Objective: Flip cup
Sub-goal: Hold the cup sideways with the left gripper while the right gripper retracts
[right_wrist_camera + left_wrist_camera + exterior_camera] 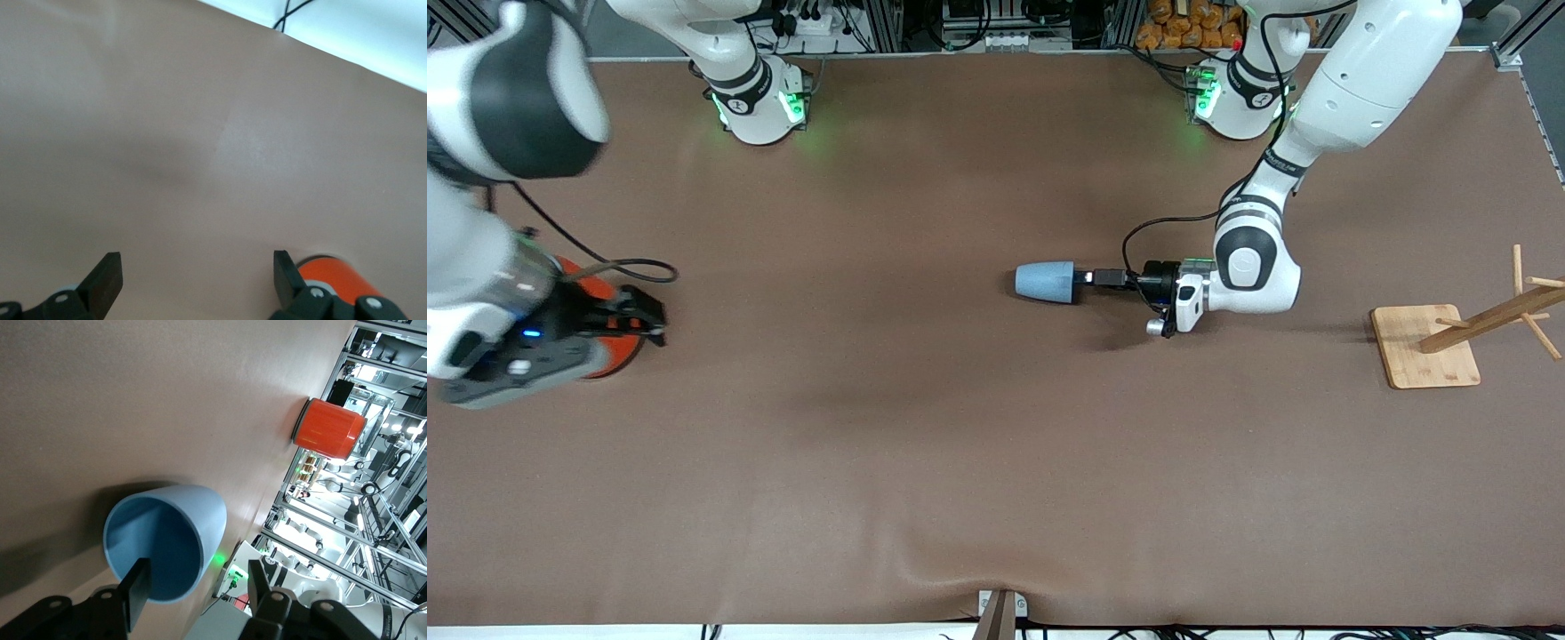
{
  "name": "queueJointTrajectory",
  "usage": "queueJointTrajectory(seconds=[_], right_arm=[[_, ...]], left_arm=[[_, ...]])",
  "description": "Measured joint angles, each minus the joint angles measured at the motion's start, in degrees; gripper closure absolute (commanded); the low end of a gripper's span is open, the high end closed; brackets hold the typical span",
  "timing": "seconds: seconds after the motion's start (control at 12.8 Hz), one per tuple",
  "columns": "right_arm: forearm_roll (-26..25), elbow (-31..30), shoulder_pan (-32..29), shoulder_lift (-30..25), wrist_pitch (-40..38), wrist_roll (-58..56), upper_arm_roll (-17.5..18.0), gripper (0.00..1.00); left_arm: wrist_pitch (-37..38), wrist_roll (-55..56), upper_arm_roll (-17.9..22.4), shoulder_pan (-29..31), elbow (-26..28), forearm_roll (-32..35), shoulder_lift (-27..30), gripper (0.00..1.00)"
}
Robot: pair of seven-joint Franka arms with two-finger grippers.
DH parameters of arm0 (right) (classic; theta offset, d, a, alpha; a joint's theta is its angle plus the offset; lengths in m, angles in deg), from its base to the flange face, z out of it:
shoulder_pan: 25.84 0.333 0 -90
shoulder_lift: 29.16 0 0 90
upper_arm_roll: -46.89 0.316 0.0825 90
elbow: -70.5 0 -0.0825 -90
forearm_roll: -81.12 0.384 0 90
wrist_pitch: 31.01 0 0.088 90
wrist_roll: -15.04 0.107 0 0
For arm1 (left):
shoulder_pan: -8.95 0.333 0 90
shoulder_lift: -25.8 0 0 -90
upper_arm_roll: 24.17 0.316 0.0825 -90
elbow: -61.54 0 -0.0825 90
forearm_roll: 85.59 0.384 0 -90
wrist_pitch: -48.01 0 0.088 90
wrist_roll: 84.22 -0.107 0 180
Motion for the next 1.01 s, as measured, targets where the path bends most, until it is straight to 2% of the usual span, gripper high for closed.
queueJointTrajectory(seconds=[0.16, 0.31, 0.47, 0.54, 0.78, 1.01], right_arm=[[1.56, -0.01, -3.68, -1.6, -2.56, 3.98, 0.04, 0.0], [1.61, -0.22, -5.53, -3.08, -6.06, 13.05, 0.09, 0.0], [1.61, -2.88, -5.62, -5.69, -7.23, 17.09, -0.56, 0.0], [1.63, -5.66, -5.25, -7.79, -6.52, 17.61, -1.58, 0.0], [1.73, -19.07, -2.97, -17.61, -0.46, 17.86, -5.6, 0.0], [1.77, -27.09, -2.63, -23.84, 0.78, 17.89, -6.24, 0.0]], left_arm=[[-0.07, -1.42, -0.02, -1.36, 0.0, -3.32, -0.5, 0.44], [-0.52, -1.85, -0.03, -2.94, -0.03, -5.14, -0.78, 0.55], [-0.86, -2.31, -0.02, -3.43, -0.05, -5.66, -1.08, 0.79], [-0.89, -2.83, -0.02, -3.49, -0.07, -6.17, -1.29, 1.0], [-1.11, -3.68, -0.06, -3.53, -0.45, -6.83, -1.62, 1.0], [-3.08, -3.75, -0.21, -3.79, -1.73, -7.06, -1.02, 1.0]])
